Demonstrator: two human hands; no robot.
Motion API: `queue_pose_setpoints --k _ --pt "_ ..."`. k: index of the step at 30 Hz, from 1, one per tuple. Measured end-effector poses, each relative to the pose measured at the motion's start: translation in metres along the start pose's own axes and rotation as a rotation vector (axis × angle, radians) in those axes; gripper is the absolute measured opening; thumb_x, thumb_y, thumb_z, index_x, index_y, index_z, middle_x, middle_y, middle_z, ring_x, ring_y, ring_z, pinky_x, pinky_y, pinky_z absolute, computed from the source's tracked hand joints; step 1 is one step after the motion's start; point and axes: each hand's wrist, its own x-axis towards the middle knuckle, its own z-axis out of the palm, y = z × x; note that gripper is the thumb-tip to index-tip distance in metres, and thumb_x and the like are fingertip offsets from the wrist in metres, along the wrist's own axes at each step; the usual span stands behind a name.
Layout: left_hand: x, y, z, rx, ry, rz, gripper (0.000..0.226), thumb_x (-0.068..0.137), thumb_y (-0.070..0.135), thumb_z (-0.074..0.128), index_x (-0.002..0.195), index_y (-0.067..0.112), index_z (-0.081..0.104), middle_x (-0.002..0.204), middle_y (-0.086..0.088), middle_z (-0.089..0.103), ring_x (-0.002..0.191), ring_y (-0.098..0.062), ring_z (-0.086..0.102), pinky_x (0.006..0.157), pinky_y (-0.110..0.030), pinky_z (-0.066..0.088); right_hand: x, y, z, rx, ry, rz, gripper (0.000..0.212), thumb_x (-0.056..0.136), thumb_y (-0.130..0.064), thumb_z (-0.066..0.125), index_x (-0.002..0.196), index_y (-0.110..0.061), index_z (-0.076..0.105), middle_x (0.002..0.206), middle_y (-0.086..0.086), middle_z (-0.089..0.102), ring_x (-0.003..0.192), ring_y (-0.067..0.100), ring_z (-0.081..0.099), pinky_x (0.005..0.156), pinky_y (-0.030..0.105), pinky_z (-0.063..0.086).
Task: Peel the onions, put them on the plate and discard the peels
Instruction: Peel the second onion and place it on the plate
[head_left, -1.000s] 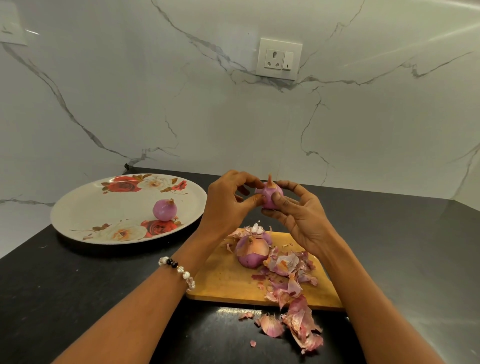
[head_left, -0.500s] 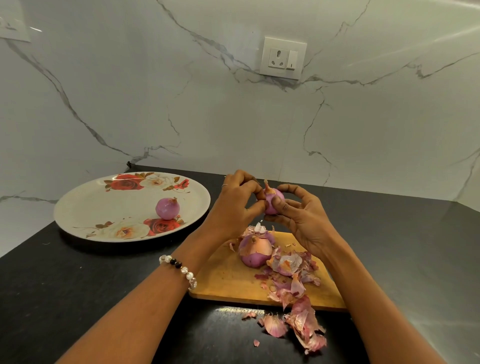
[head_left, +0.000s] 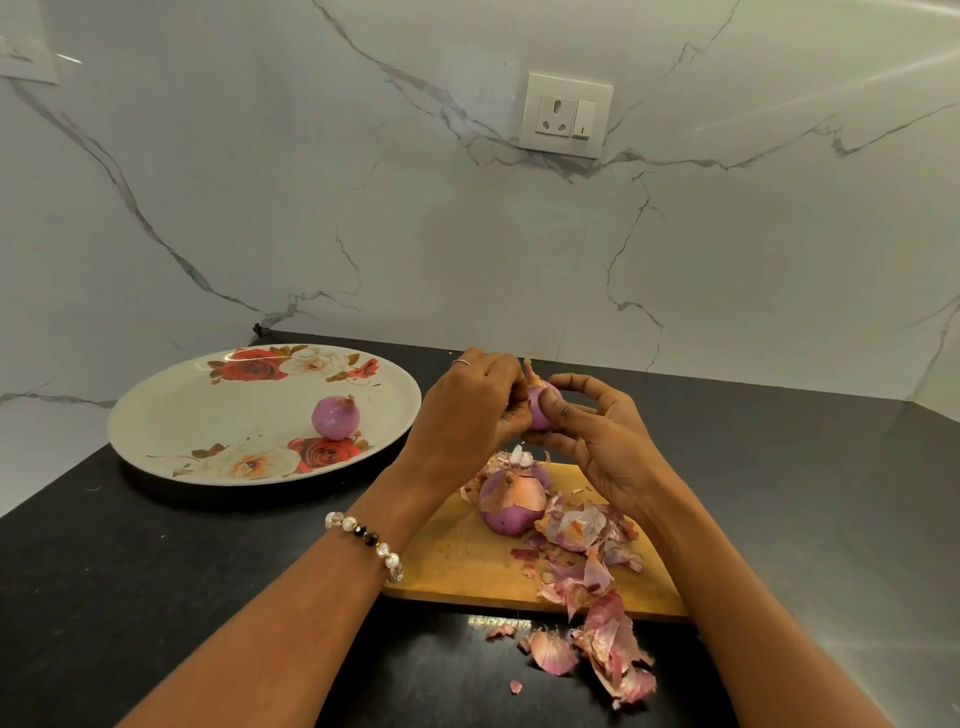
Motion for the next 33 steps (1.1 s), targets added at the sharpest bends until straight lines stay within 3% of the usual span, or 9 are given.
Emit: queue_pose_setpoints --k 5,13,17,22,26,28,30,33 --pt "0.001 0.004 0.002 -0.090 -0.006 -0.124 0.020 0.082 0.018 0.073 0.096 0.009 0.063 0.084 0.000 0.061 0.073 -0.008 0.051 0.064 -0.014 0.046 -0.001 0.001 0.002 -0.063 0.014 -0.067 0.047 0.070 -0.019 0.074 0.114 -0.011 0.057 0.094 0.018 0.074 0.085 0.031 0.074 0.073 0.039 0.063" --pt "0.002 0.009 0.002 -0.284 0.052 -0.441 0.014 0.083 0.016 0.071 0.095 0.009 0.069 0.075 0.011 0.059 0.067 -0.001 0.057 0.063 -0.003 0.046 -0.001 0.005 0.006 -0.132 0.035 -0.154 0.048 0.073 -0.021 0.074 0.116 -0.012 0.055 0.106 0.021 0.070 0.088 0.030 0.074 0.075 0.038 0.063" --pt "0.002 0.008 0.004 -0.413 0.060 -0.564 0.012 0.082 0.015 0.072 0.092 0.014 0.066 0.075 0.014 0.060 0.069 -0.004 0.060 0.059 -0.004 0.047 -0.001 0.005 0.007 -0.103 0.050 -0.140 0.044 0.076 -0.019 0.073 0.116 -0.013 0.055 0.104 0.019 0.070 0.087 0.029 0.075 0.072 0.035 0.063" --pt "0.001 0.013 0.004 -0.369 0.061 -0.459 0.018 0.082 0.014 0.072 0.091 0.019 0.057 0.074 0.011 0.058 0.068 -0.005 0.058 0.061 -0.006 0.047 0.000 0.007 0.005 -0.103 0.097 -0.115 0.035 0.088 -0.006 0.068 0.120 -0.009 0.054 0.097 0.016 0.072 0.086 0.027 0.075 0.072 0.034 0.063" --pt "0.001 0.010 0.005 -0.443 0.071 -0.659 0.023 0.079 0.017 0.076 0.090 0.022 0.057 0.076 0.006 0.062 0.071 -0.008 0.063 0.063 -0.012 0.052 0.000 0.005 0.003 -0.174 0.079 -0.159 0.039 0.086 -0.011 0.071 0.120 -0.011 0.053 0.108 0.021 0.068 0.089 0.027 0.074 0.074 0.036 0.063" --pt "0.002 0.008 0.004 -0.574 0.062 -0.805 0.025 0.078 0.015 0.078 0.092 0.019 0.058 0.083 -0.001 0.065 0.076 -0.013 0.066 0.064 -0.020 0.055 0.002 0.008 0.002 -0.215 0.074 -0.172 0.039 0.085 -0.008 0.072 0.119 -0.011 0.054 0.110 0.020 0.067 0.091 0.028 0.074 0.074 0.036 0.063" --pt "0.003 0.009 0.001 -0.728 0.082 -0.936 0.024 0.080 0.013 0.076 0.096 0.016 0.058 0.089 -0.003 0.064 0.078 -0.015 0.066 0.058 -0.017 0.054 0.003 0.009 0.000 -0.268 0.113 -0.180 0.041 0.083 -0.006 0.075 0.118 -0.011 0.055 0.114 0.019 0.064 0.094 0.028 0.072 0.073 0.037 0.063" --pt "0.005 0.003 -0.002 -0.632 0.094 -0.920 0.016 0.084 0.014 0.071 0.093 0.019 0.059 0.089 0.000 0.063 0.080 -0.017 0.066 0.065 -0.023 0.057 0.004 0.003 -0.008 -0.026 0.195 -0.095 0.042 0.083 -0.005 0.073 0.121 -0.006 0.054 0.113 0.018 0.062 0.096 0.030 0.072 0.072 0.036 0.063"
